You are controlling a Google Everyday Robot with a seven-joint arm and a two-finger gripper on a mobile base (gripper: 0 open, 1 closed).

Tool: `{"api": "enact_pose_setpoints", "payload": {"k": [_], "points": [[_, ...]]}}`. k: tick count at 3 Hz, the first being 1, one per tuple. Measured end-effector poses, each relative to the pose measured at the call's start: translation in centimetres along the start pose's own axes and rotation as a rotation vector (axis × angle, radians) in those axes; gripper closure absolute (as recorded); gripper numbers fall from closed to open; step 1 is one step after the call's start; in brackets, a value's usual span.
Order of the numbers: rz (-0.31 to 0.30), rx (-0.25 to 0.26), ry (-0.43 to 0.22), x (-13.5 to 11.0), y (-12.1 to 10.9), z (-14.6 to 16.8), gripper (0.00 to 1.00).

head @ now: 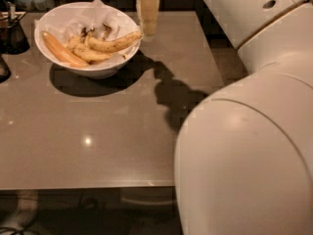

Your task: Pick banana from white bowl

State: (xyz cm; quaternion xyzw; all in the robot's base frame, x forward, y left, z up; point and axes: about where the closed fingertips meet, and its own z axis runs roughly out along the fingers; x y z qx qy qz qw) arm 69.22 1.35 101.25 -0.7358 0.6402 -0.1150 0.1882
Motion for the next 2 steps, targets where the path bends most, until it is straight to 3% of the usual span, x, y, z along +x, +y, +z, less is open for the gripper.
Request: {"api": "enact_pose_setpoints", "payload": {"k": [2], "points": [[-0.111, -0.011, -0.042, -4.9, -4.2, 4.7, 0.00]]}}
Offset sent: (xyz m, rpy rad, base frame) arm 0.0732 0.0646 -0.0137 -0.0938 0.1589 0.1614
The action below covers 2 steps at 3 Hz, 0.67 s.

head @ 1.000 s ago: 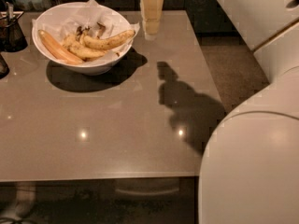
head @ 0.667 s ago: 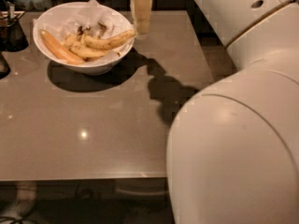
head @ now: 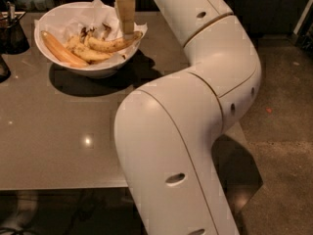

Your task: Pick banana from white bowl

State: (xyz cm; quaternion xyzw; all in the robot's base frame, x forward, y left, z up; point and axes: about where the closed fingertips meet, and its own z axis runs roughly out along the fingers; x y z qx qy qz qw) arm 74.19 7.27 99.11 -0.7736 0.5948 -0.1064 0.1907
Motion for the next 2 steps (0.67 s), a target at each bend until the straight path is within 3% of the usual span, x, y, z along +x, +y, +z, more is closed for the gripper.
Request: {"api": "enact_pose_setpoints", "payload": {"k": [1, 2], "points": [[0.004, 0.041, -0.013, -0.26, -1.19, 0.20, 0.00], [0.040, 0.035, -0.077, -0.07, -1.06, 1.08, 0.00]]}}
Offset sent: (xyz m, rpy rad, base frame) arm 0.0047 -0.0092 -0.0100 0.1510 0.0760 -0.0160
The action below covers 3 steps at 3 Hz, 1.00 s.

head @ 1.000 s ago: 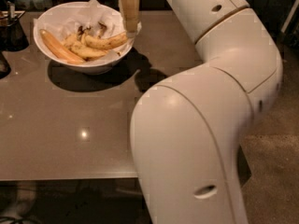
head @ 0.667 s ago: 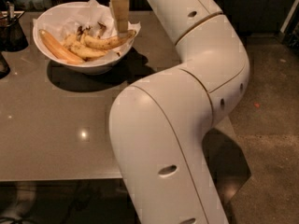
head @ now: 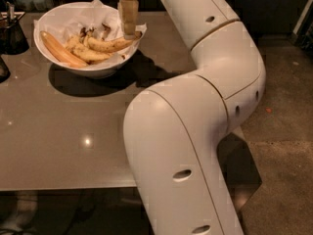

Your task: Pick banana from white bowl

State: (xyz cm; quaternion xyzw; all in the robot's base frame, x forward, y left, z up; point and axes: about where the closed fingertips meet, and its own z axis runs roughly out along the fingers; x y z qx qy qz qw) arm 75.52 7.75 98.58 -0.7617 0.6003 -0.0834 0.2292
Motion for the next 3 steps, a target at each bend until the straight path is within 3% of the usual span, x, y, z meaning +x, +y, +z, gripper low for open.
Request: {"api": "enact_pose_setpoints", "payload": {"k": [1, 2, 3], "points": [[0.029, -0.030, -0.061, 0.1, 0.6, 0.9, 0.13], [0.048, -0.053, -0.096, 0.0, 0.9, 1.7, 0.33], [0.058, -0.071, -0.117, -0.3, 1.0, 2.5, 0.47]]}}
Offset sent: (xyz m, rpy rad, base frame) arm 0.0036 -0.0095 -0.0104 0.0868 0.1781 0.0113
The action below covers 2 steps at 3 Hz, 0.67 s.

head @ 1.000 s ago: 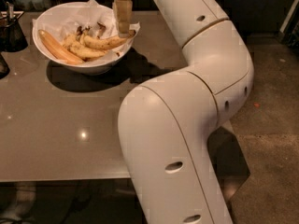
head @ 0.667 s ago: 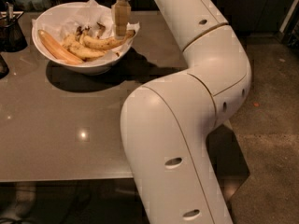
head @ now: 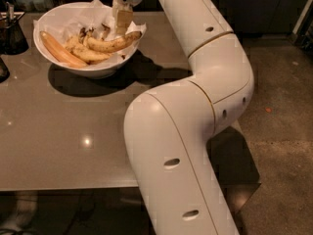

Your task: Pick banana from white bowl

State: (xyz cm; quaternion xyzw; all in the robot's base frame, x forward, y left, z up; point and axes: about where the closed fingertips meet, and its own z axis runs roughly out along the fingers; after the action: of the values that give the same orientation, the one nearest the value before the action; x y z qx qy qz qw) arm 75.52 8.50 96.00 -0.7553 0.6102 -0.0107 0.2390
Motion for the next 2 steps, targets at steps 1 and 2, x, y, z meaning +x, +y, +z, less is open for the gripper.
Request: {"api": "enact_pose_setpoints", "payload": {"k": [1, 2], "points": [[0.004, -0.015, -0.010, -0.3, 0.1, 0.8, 0.41], [0.009, -0.034, -0.010, -0.4, 0.2, 1.8, 0.40]]}}
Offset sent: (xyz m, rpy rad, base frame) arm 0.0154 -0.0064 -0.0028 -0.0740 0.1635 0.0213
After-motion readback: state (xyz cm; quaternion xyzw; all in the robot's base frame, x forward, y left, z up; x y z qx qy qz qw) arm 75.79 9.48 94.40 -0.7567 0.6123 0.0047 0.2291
